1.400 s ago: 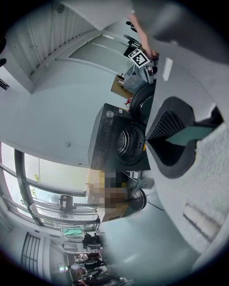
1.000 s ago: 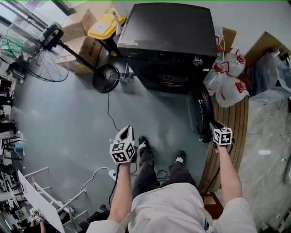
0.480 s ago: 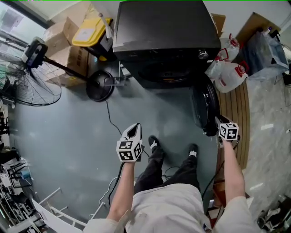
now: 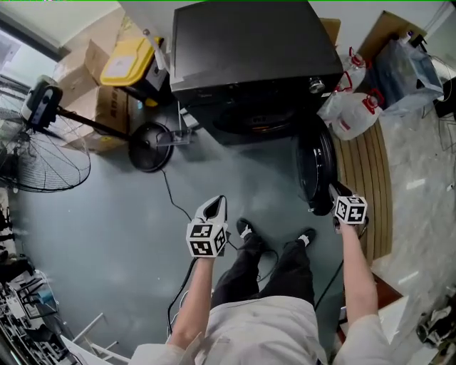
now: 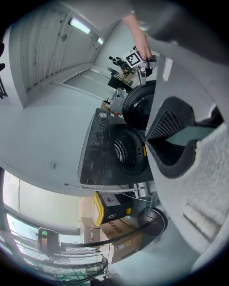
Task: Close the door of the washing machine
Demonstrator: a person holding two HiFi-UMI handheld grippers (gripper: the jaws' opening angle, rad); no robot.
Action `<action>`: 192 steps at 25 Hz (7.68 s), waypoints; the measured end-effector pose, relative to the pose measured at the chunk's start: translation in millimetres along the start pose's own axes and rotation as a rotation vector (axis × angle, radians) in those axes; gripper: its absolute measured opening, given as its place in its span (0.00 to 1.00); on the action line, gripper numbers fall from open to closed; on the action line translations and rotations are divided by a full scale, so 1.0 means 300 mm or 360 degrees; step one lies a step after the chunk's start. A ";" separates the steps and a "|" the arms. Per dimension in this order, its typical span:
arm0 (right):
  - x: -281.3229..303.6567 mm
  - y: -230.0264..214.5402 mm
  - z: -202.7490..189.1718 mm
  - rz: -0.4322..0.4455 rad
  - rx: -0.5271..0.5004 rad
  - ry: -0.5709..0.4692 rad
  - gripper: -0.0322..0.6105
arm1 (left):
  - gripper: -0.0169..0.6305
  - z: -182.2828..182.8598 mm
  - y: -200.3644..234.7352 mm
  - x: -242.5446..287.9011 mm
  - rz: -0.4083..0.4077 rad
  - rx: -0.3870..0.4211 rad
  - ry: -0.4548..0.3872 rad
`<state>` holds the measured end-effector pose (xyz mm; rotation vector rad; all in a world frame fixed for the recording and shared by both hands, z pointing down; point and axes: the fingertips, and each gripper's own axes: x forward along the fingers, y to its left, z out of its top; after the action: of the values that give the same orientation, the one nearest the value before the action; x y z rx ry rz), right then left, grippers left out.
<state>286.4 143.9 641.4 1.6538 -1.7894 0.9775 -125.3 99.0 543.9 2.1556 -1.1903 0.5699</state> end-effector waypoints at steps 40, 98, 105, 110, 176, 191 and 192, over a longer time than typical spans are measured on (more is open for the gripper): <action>0.250 0.529 0.121 0.0316 0.0463 -0.0370 0.34 | 0.04 -0.161 0.203 0.288 0.0122 0.0028 0.0031; 0.699 0.838 0.527 0.0602 -0.0297 -0.0265 0.06 | 0.04 -0.037 0.218 0.401 0.0194 -0.0044 -0.0072; 0.742 0.855 0.583 0.0609 -0.0306 -0.0271 0.05 | 0.04 0.020 0.200 0.457 0.0163 -0.0077 -0.0100; 0.777 0.845 0.637 0.0597 -0.0273 -0.0272 0.05 | 0.04 0.023 0.187 0.496 0.0125 -0.0155 -0.0113; 0.735 0.582 0.800 0.0244 -0.0032 -0.0457 0.06 | 0.05 0.420 0.247 1.002 -0.0032 -0.0281 -0.0152; 0.572 0.627 0.799 0.0425 -0.0168 -0.0213 0.05 | 0.04 0.506 0.167 0.715 -0.0097 -0.0103 -0.0138; 0.531 0.631 0.808 0.0428 -0.0164 -0.0226 0.05 | 0.04 0.514 0.143 0.686 -0.0099 -0.0096 -0.0147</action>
<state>104.1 -145.2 586.0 1.4780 -2.1615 0.8798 -46.2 -147.7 572.7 2.1798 -1.1691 0.4063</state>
